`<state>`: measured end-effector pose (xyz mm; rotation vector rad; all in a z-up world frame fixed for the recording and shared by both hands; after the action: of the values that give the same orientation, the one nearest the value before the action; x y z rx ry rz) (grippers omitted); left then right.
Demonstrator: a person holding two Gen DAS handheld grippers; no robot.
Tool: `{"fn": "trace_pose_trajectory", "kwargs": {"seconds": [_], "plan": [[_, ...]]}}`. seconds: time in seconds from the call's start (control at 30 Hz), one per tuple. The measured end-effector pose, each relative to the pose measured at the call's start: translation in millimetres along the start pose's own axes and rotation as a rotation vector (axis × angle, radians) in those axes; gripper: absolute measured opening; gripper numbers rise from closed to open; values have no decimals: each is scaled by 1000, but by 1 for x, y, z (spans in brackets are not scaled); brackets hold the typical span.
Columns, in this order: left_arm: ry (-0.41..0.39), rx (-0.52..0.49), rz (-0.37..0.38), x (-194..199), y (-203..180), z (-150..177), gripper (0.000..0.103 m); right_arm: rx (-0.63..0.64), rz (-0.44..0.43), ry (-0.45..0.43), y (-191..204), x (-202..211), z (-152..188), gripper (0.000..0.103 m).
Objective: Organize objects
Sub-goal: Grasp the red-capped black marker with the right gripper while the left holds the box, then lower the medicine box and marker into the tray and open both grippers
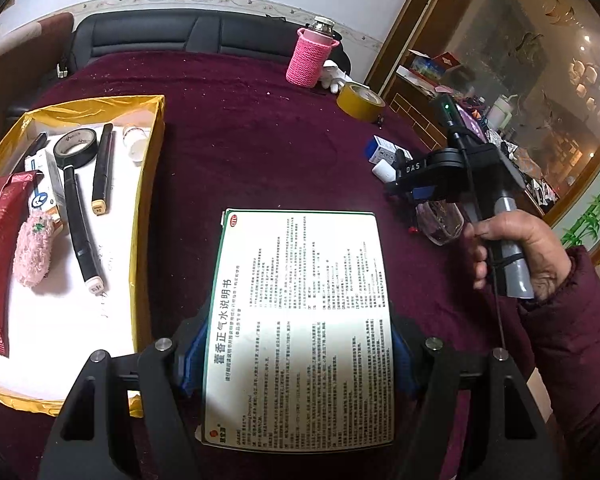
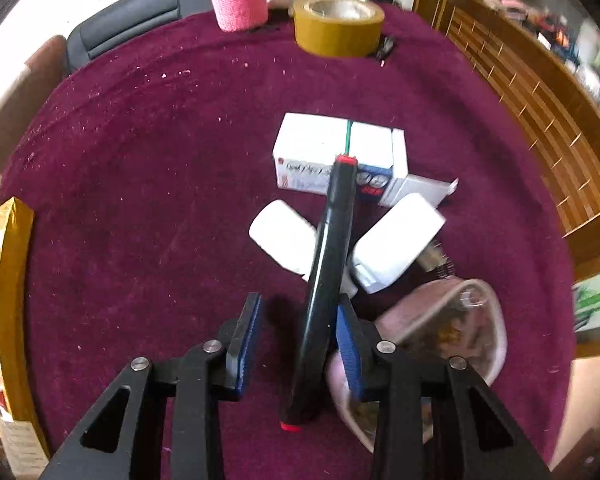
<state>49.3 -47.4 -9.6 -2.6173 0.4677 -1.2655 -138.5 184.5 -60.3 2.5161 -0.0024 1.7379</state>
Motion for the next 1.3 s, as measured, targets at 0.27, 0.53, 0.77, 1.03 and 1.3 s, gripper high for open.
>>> {"fn": "trace_pose_trajectory", "kwargs": {"seconds": [0.27,0.53,0.77,1.03,1.3], "plan": [[-1,23,-17,4,9,3,71,-80,-135,-91,-11,13,8,15],[-57,1,-47,23,6,3,71,-100,-279,-137,-8,39,33,16],[-131,64,-136,70,50,0,71,-17,-412,-162,37,79,52,16],[-147,179,-307,109,132,7,72,128,-568,-126,131,105,75,16],[-77,177,-327,87,155,9,71,279,-636,-58,235,104,92,17]]}}
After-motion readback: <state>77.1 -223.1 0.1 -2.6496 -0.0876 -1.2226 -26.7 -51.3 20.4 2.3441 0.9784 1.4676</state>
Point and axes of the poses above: each gripper's, at about its wrist camera, not at the fingertips, and x roughly against the way its jaws point, y to its left, z to its underside, the point moved 8 cm from there along -x, roughly the way its jaws point, and after that the axes turned 1 degree about -z, right-handed, at the moved point
